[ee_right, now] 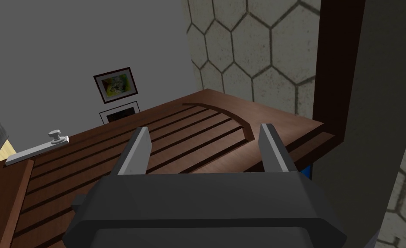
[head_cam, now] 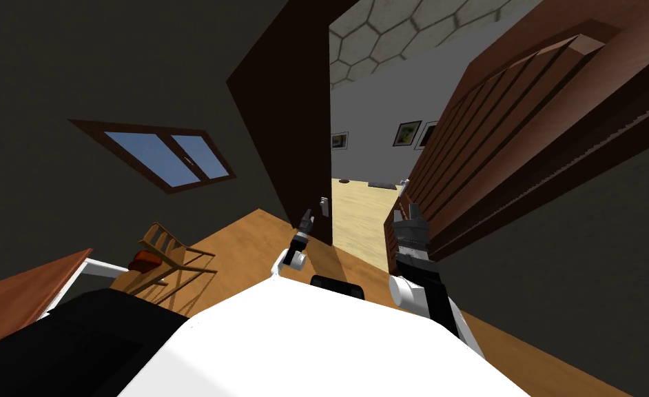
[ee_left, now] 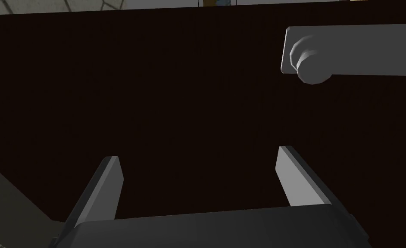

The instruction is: Push the door open

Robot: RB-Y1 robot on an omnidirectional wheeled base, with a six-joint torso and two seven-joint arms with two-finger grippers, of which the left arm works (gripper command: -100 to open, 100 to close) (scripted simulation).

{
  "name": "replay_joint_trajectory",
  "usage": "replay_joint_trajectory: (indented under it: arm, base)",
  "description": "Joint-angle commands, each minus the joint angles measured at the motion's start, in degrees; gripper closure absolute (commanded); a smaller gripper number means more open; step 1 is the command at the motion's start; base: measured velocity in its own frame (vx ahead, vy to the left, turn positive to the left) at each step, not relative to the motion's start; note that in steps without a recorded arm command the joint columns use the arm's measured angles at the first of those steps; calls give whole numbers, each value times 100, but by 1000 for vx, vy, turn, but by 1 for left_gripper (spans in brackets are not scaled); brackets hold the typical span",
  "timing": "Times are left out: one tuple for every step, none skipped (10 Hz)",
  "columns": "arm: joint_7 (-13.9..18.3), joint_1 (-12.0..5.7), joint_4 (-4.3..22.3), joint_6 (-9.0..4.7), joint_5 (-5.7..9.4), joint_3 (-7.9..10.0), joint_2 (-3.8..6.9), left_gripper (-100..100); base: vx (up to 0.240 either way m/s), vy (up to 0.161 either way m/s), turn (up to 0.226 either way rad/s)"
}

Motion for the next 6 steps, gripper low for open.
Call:
replay_joint_trajectory:
  arm:
    - [23, -86, 215, 99, -6, -81, 4, -100]
    - [38, -153, 357, 153, -7, -124, 11, -100]
    - [51, -213, 486, 203, -7, -163, 15, -100]
    - [64, -274, 615, 252, -8, -202, 20, -100]
    - [78, -334, 744, 301, -8, -241, 24, -100]
    - [90, -386, 854, 344, -9, -274, 26, -100]
  base:
    - [91, 109, -73]
    - [84, 118, -93]
    - [70, 106, -97]
    - [60, 113, -85]
    - [63, 111, -75]
    - [66, 97, -66]
